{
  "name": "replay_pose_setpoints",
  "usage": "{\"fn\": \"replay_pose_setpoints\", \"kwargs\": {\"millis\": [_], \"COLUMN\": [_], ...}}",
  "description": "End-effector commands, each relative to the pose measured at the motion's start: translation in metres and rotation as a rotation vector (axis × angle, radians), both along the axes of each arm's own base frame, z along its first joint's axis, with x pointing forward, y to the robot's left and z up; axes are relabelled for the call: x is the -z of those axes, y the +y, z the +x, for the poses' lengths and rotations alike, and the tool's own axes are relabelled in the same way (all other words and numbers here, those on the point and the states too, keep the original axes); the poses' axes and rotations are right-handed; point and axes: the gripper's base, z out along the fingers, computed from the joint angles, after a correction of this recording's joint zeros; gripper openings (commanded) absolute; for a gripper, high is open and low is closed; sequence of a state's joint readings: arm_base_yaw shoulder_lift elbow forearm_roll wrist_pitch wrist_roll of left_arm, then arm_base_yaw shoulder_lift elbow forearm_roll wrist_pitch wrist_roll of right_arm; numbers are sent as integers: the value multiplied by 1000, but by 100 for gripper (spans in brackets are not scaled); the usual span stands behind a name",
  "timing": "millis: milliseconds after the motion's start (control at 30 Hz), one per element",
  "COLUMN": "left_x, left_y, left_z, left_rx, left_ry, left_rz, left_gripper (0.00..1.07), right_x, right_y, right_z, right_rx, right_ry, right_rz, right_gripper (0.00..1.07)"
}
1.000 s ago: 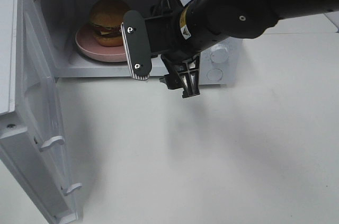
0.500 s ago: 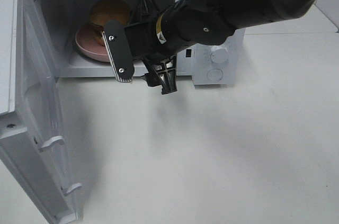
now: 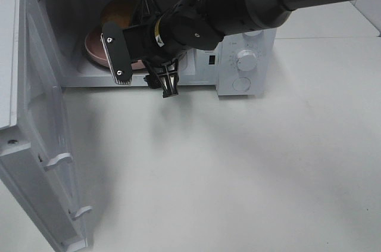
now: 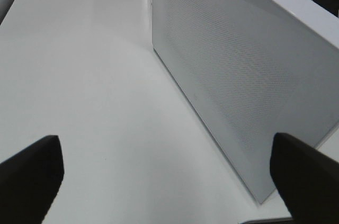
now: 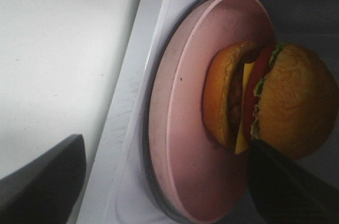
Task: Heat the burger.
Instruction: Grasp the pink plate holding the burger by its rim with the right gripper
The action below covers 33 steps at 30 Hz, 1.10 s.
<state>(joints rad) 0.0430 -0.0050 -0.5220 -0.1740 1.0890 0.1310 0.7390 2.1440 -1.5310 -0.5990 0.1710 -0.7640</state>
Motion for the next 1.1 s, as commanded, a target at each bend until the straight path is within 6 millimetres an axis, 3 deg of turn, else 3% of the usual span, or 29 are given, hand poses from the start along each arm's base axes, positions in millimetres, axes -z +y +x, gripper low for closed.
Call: {"fn": "replay_pose_setpoints", "kwargs": {"millis": [33, 300, 633, 900, 1100], "left_x": [-1, -1, -1, 0, 0], "left_y": [0, 0, 0, 1, 3], "left_z": [0, 0, 0, 0, 0], "left_rx": [-2, -2, -2, -15, -23], "left_ry": [-17, -17, -17, -16, -16], "left_rz": [-6, -6, -6, 12, 24], "left_gripper": [98, 98, 98, 98, 98], "right_x": [0, 21, 44, 53, 61], "right_y": [1, 12, 19, 11, 12], "right_z": [4, 26, 37, 54, 54], "right_rx": [1, 35, 66, 118, 122], "right_ry": [-9, 5, 40, 56, 73], "right_rz": [-3, -8, -6, 0, 5], "right_gripper": [79, 77, 76, 76, 72]}}
